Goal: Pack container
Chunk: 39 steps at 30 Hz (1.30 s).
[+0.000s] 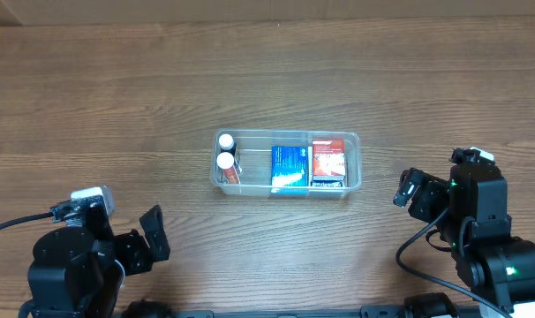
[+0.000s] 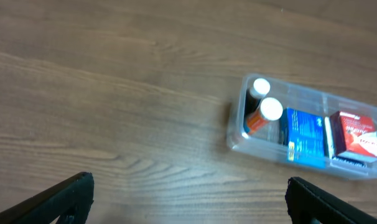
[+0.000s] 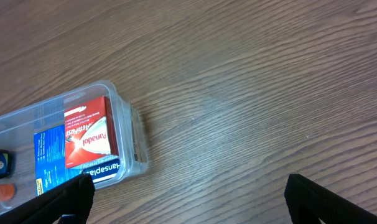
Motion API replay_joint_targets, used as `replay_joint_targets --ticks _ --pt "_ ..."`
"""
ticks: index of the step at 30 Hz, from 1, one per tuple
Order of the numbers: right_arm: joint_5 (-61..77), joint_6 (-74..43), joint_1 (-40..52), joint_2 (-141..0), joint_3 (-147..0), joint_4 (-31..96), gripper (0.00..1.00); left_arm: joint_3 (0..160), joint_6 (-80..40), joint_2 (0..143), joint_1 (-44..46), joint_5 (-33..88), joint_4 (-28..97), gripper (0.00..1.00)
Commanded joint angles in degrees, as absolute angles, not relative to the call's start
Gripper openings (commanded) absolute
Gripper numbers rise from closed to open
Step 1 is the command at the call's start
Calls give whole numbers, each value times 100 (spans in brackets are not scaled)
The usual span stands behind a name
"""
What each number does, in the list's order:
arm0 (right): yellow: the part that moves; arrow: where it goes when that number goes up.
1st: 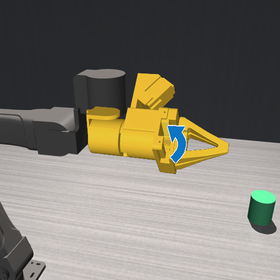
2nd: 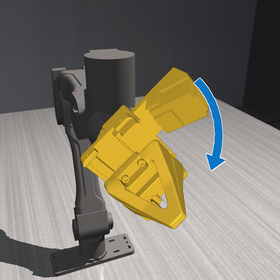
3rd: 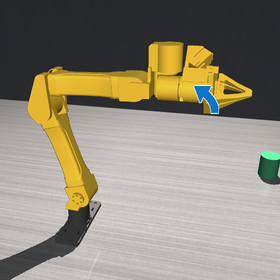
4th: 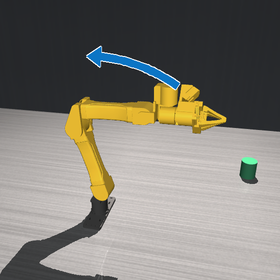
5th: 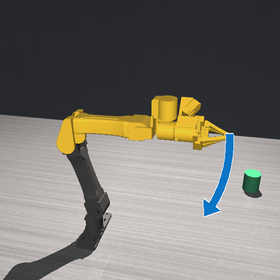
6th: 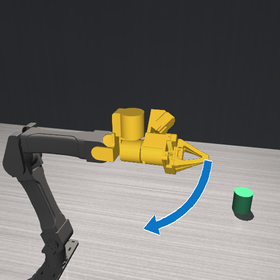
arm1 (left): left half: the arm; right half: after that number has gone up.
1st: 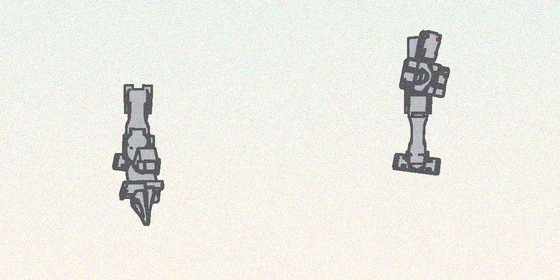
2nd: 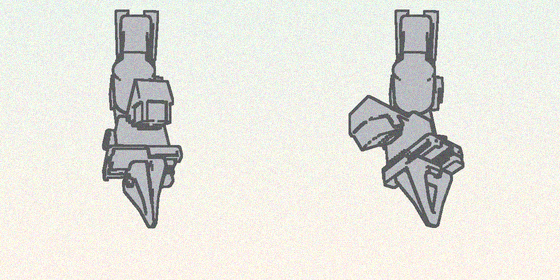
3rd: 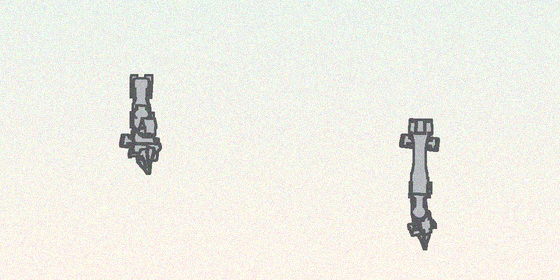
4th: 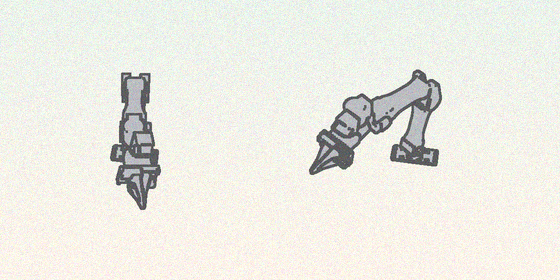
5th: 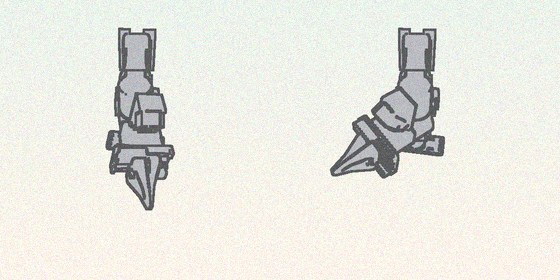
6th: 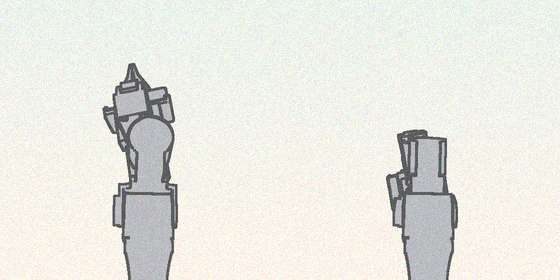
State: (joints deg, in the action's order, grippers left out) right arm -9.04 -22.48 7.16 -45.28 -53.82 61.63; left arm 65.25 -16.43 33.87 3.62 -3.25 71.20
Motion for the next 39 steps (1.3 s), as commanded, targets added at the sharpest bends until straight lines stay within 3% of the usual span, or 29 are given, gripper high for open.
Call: replay_joint_targets --ticks 1,17,22,31,39 --pt "-878 -2298 711 -4512 -5369 6143 100 6501 -1737 3374 342 -318 7275 100" --pt "-639 -2023 711 -3983 -5282 6152 100 6501 -1737 3374 342 -316 7356 100" --pt "161 -427 711 -2757 -4303 4910 100 6501 -1737 3374 342 -318 7356 100" --pt "244 -399 711 -75 -1656 2075 100 6501 -1737 3374 342 -318 7356 100" --pt "10 -401 711 -16 -132 -198 100 6501 -1737 3374 342 -316 7356 100"
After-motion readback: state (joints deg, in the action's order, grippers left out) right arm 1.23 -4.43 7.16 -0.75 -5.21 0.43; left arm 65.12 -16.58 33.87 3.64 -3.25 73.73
